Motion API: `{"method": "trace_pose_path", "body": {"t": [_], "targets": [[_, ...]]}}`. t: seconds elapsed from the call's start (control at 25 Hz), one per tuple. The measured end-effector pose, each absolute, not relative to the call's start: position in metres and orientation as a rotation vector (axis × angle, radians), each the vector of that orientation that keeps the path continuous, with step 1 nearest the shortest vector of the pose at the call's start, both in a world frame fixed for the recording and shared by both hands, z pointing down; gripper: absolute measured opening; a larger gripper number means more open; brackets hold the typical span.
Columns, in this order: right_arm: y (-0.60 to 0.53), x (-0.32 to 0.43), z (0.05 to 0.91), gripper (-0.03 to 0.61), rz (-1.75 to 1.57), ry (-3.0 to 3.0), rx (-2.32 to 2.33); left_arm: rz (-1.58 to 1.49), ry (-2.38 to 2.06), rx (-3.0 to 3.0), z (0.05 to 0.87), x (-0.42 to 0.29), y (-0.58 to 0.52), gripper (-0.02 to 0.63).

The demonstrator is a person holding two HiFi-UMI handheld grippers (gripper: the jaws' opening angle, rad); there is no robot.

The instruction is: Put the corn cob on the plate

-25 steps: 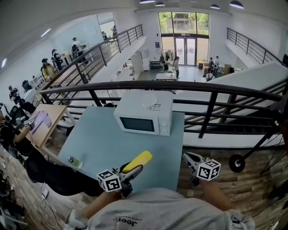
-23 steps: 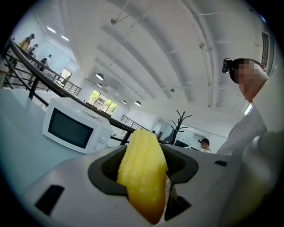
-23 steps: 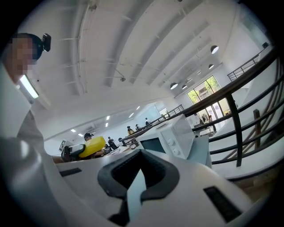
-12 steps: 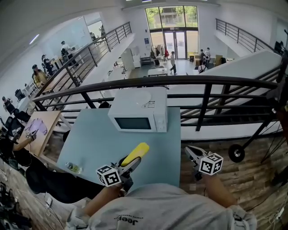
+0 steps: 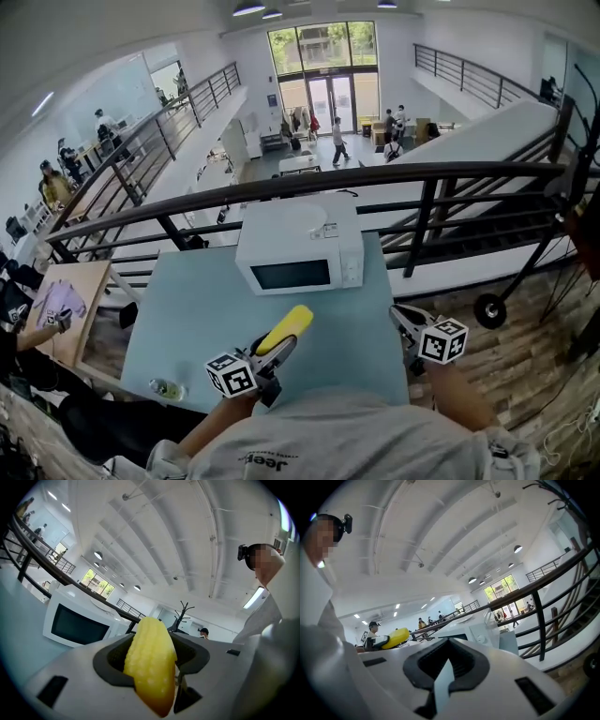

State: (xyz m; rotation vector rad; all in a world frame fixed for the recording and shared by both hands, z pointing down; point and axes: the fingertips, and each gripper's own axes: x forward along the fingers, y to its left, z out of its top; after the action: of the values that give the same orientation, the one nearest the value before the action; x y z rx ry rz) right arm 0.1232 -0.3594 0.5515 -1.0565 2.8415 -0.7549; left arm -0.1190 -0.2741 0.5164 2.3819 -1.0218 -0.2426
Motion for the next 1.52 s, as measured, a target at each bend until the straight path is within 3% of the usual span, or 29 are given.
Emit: {"method": "trace_pose_path", "body": {"t": [0.44, 1.04, 1.36, 1.52], "targets": [[-0.350, 0.008, 0.550, 0.017, -0.768, 2.888, -1.095, -0.249, -0.974, 2.408, 0.519, -0.231, -0.297, 0.239], [-0.391, 0.029, 0.517, 0.017, -0.587, 3.048, -1.023, -0.262, -1.208, 2.425, 0.480, -0.215, -0.339, 0.239], [-0.485, 0.014, 0.478, 0.017, -0.408, 3.018, -1.190, -0.166, -1.193, 2.502, 0.438, -0.206, -0.422, 0.239], [-0.549, 0.015, 0.467, 0.017, -0.478, 2.932, -1.357, -0.144, -1.202, 2.477, 0.418, -0.209, -0.475, 0.239]]}}
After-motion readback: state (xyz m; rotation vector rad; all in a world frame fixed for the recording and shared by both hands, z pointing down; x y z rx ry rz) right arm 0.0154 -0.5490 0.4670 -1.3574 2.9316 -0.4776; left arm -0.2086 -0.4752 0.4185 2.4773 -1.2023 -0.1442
